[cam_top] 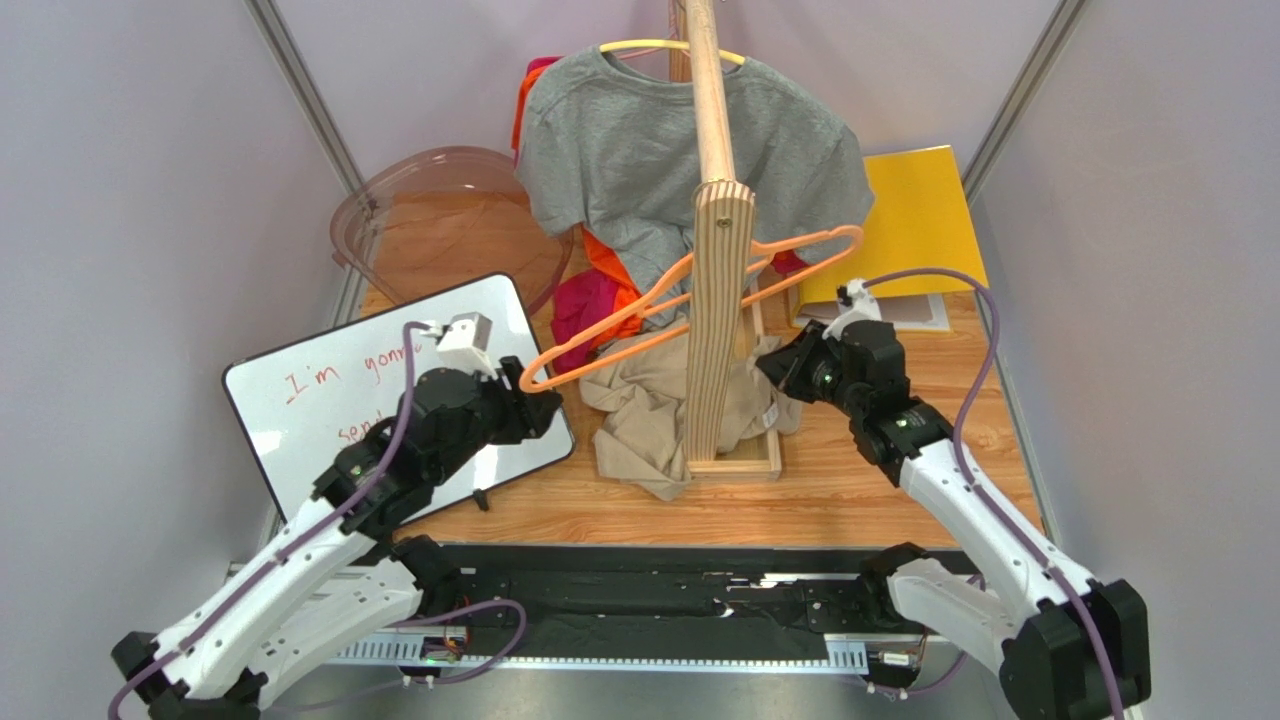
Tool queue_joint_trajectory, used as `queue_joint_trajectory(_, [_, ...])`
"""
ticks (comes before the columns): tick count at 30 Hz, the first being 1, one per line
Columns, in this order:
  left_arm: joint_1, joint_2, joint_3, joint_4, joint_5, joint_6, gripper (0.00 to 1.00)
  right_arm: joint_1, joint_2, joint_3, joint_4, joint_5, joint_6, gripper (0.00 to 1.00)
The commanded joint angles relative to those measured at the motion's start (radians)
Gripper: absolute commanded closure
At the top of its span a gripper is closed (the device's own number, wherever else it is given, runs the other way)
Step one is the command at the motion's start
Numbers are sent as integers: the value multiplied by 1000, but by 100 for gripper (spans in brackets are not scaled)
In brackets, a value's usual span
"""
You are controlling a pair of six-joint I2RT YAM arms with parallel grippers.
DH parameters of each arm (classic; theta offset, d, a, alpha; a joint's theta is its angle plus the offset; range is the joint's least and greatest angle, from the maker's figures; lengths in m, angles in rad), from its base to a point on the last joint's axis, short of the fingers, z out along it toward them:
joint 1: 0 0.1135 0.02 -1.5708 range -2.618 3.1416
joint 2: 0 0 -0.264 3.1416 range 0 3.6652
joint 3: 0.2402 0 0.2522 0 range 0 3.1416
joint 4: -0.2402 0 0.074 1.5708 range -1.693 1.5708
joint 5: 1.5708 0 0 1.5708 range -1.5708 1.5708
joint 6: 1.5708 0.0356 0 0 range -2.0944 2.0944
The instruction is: Remove the t-shirt from the hanger
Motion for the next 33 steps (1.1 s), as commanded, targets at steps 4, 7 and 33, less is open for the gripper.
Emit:
queue_joint_trajectory(4, [3, 142, -173, 498, 314, -134, 43, 42, 125, -88, 134, -199, 26, 67])
queue_joint_trajectory(7, [3, 225, -209, 607, 379, -162, 41, 62, 173, -78, 135, -213, 6, 35])
queue_joint_trajectory(33, [-6, 842, 4, 711, 417, -324, 21, 127, 503, -19, 351, -382, 135, 72])
